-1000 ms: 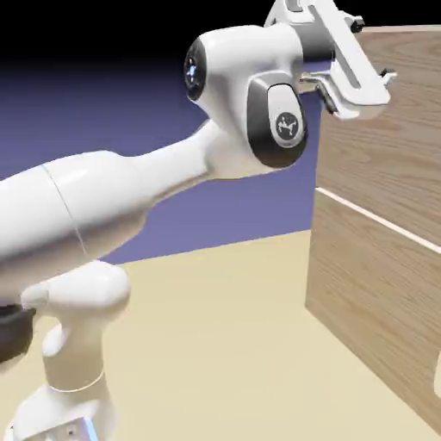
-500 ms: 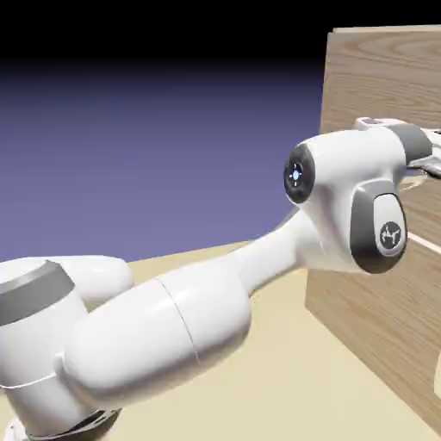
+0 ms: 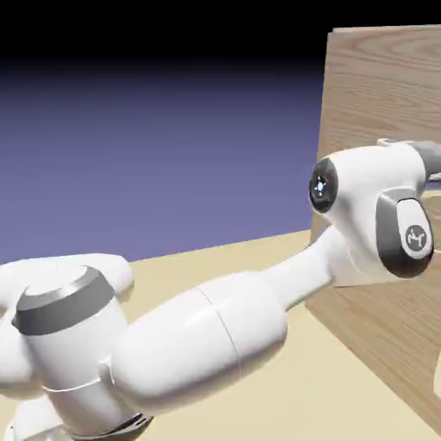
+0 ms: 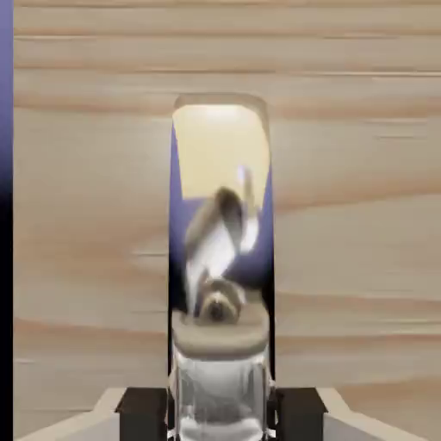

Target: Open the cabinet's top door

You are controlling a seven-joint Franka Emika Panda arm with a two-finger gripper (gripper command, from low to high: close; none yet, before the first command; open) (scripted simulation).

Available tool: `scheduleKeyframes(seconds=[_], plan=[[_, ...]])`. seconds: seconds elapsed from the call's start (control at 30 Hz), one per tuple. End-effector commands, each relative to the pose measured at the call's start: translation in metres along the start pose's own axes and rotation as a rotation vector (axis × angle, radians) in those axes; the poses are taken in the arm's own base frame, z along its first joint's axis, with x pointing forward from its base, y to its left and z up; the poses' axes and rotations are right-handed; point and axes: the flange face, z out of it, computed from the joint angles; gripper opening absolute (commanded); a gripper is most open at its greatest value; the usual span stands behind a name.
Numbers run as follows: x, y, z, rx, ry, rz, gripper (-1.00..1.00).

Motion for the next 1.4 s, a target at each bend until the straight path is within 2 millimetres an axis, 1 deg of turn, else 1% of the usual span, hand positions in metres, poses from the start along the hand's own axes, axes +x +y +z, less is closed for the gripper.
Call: scheduleKeyframes(seconds=[0.0, 0.23, 0.43, 0.57, 0.7, 0.8, 0.9, 1.03, 1.37], plan=[[0.002, 0.002, -0.01, 0.013, -0.014, 0.001, -1.0], [0.021, 0.021, -0.077, 0.112, -0.113, 0.001, -1.0], [0.043, 0.043, -0.133, 0.201, -0.201, 0.001, -1.0], [0.062, 0.062, -0.171, 0.265, -0.265, 0.001, -1.0], [0.086, 0.086, -0.21, 0.335, -0.335, 0.001, -1.0], [0.104, 0.104, -0.234, 0.383, -0.384, 0.001, -1.0], [0.12, 0.12, -0.253, 0.424, -0.424, 0.001, -1.0], [0.139, 0.139, -0.274, 0.471, -0.471, 0.001, -1.0], [0.182, 0.182, -0.311, 0.569, -0.569, 0.001, -1.0]])
